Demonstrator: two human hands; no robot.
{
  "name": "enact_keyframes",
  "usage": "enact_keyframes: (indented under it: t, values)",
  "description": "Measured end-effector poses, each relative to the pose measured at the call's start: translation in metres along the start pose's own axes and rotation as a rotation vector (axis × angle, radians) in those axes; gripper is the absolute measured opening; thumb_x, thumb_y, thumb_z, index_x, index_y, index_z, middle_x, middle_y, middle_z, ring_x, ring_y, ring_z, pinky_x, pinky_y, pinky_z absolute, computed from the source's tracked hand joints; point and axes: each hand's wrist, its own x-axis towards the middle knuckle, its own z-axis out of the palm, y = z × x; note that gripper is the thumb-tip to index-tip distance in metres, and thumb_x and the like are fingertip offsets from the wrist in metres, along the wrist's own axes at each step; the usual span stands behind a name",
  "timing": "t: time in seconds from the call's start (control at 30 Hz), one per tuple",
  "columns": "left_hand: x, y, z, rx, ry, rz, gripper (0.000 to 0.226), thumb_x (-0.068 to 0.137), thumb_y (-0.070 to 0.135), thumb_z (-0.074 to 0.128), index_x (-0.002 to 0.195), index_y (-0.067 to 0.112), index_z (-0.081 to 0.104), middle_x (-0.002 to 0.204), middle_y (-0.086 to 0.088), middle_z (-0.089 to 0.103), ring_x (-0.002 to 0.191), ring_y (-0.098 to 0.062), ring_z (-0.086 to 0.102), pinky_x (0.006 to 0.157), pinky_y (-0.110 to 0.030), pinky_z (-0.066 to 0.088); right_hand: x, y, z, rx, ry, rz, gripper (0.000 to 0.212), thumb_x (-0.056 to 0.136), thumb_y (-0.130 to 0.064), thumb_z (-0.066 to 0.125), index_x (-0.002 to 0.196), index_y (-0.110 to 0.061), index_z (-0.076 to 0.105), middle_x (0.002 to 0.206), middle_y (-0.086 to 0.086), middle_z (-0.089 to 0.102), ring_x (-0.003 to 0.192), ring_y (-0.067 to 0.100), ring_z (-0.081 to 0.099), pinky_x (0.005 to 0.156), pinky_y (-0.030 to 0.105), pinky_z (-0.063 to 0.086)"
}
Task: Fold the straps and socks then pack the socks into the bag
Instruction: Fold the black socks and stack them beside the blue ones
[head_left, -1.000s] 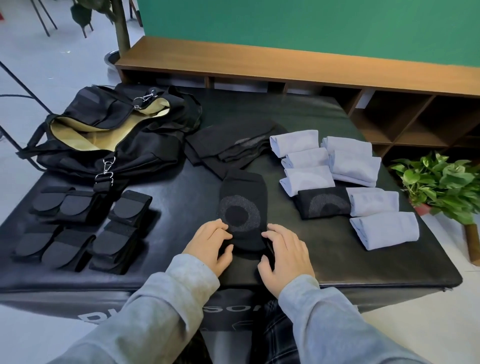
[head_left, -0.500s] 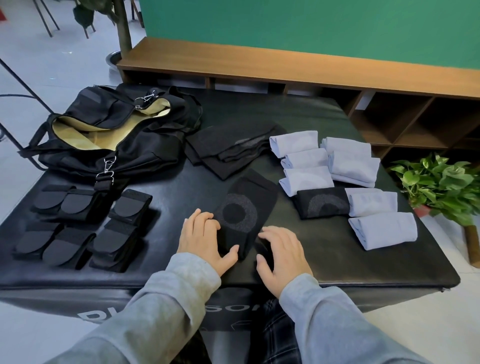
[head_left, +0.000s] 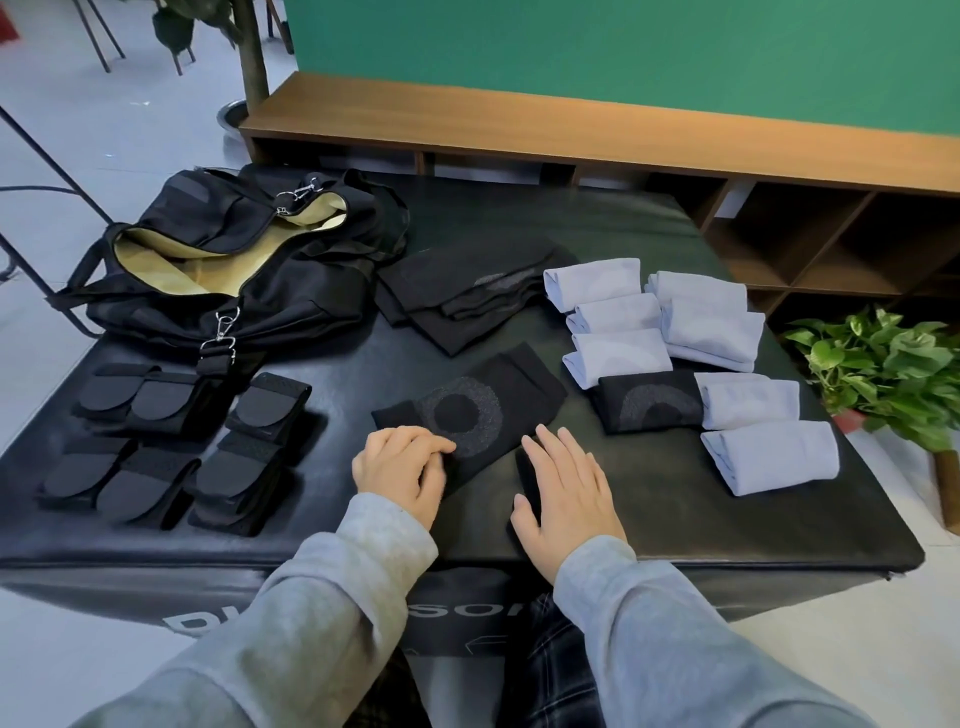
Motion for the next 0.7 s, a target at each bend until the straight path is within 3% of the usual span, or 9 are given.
enact_keyframes:
  t: [0.07, 0.13, 0.27, 0.33, 0.4, 0.5, 0.57, 0.6, 0.7]
  values:
    - [0.0, 0.002, -0.001, 0.104, -0.057, 0.077, 0.038, 0.077, 0.05, 0.04, 0.094, 0.03, 0.068, 0.104, 0.014, 0.059, 0.107, -0.013, 0.039, 0.09, -0.026, 0.018, -0.001, -0.001, -0.001, -0.002, -0.007, 0.001, 0.079, 0.074, -0.048, 0.008, 0.148, -0.025, 0.022, 0.157, -0.01, 0.01, 0.145, 0.01, -0.001, 0.111, 0.028, -0.01]
    - [-0.001, -0.001, 0.001, 0.21, -0.08, 0.17, 0.037, 0.074, 0.049, 0.042, 0.095, 0.03, 0.067, 0.107, 0.01, 0.062, 0.107, -0.011, 0.04, 0.093, -0.03, 0.02, -0.001, -0.001, -0.002, -0.01, -0.016, -0.004, 0.076, 0.076, -0.047, 0.009, 0.148, -0.025, 0.022, 0.157, -0.01, 0.01, 0.145, 0.01, -0.002, 0.111, 0.027, -0.011]
    - [-0.002, -0.005, 0.003, 0.154, -0.038, 0.156, 0.029, 0.072, 0.014, 0.044, 0.082, 0.023, 0.07, 0.095, 0.008, 0.067, 0.107, -0.009, 0.046, 0.104, -0.029, 0.016, -0.001, -0.001, -0.003, 0.016, -0.016, -0.015, 0.074, 0.078, -0.046, 0.011, 0.148, -0.024, 0.023, 0.156, -0.01, 0.012, 0.144, 0.008, -0.002, 0.111, 0.025, -0.011]
    - [0.0, -0.003, -0.002, 0.126, -0.032, 0.132, 0.039, 0.057, -0.004, 0.046, 0.075, 0.021, 0.069, 0.088, 0.006, 0.068, 0.104, -0.011, 0.051, 0.105, -0.022, 0.013, -0.001, 0.001, 0.0, 0.019, -0.015, -0.013, 0.068, 0.082, -0.043, 0.02, 0.147, -0.024, 0.025, 0.156, -0.01, 0.013, 0.144, 0.008, -0.002, 0.112, 0.027, -0.009]
    - [0.007, 0.003, -0.01, 0.147, -0.111, 0.136, 0.046, 0.059, -0.013, 0.043, 0.08, 0.018, 0.07, 0.092, 0.003, 0.066, 0.105, -0.015, 0.057, 0.105, -0.019, 0.015, -0.001, 0.001, 0.003, 0.003, 0.034, 0.006, 0.066, 0.08, -0.042, 0.025, 0.141, -0.021, 0.038, 0.152, -0.006, 0.028, 0.142, 0.01, 0.009, 0.116, 0.032, 0.0]
    - [0.012, 0.005, -0.018, 0.134, -0.254, 0.154, 0.046, 0.068, -0.02, 0.054, 0.097, 0.013, 0.068, 0.104, -0.001, 0.059, 0.101, -0.023, 0.057, 0.098, -0.027, 0.04, -0.001, 0.0, 0.006, -0.042, 0.13, 0.018, 0.053, 0.076, -0.038, 0.037, 0.119, -0.017, 0.059, 0.13, -0.002, 0.055, 0.129, 0.016, 0.033, 0.111, 0.042, 0.017]
    - [0.012, 0.003, -0.018, -0.089, -0.107, 0.072, 0.044, 0.061, -0.028, 0.053, 0.085, 0.006, 0.067, 0.093, -0.001, 0.059, 0.085, -0.028, 0.06, 0.077, -0.023, 0.049, -0.002, 0.001, 0.007, -0.06, 0.149, 0.017, 0.047, 0.075, -0.039, 0.039, 0.11, -0.02, 0.063, 0.118, -0.005, 0.059, 0.119, 0.017, 0.044, 0.109, 0.043, 0.019]
    - [0.011, -0.001, -0.017, -0.138, -0.017, 0.016, 0.041, 0.062, -0.028, 0.053, 0.083, 0.006, 0.066, 0.094, 0.001, 0.058, 0.088, -0.027, 0.058, 0.076, -0.019, 0.046, -0.003, 0.001, 0.006, -0.063, 0.165, 0.013, 0.045, 0.074, -0.039, 0.04, 0.107, -0.021, 0.064, 0.113, -0.007, 0.06, 0.114, 0.017, 0.047, 0.108, 0.042, 0.02]
    - [0.007, -0.006, -0.014, 0.049, 0.099, 0.116, 0.042, 0.06, -0.014, 0.066, 0.089, 0.016, 0.065, 0.104, 0.001, 0.056, 0.098, -0.017, 0.045, 0.08, -0.032, 0.038, -0.003, 0.002, 0.006, -0.084, 0.223, -0.014, 0.042, 0.073, -0.039, 0.041, 0.103, -0.023, 0.066, 0.102, -0.008, 0.061, 0.1, 0.015, 0.044, 0.1, 0.038, 0.026]
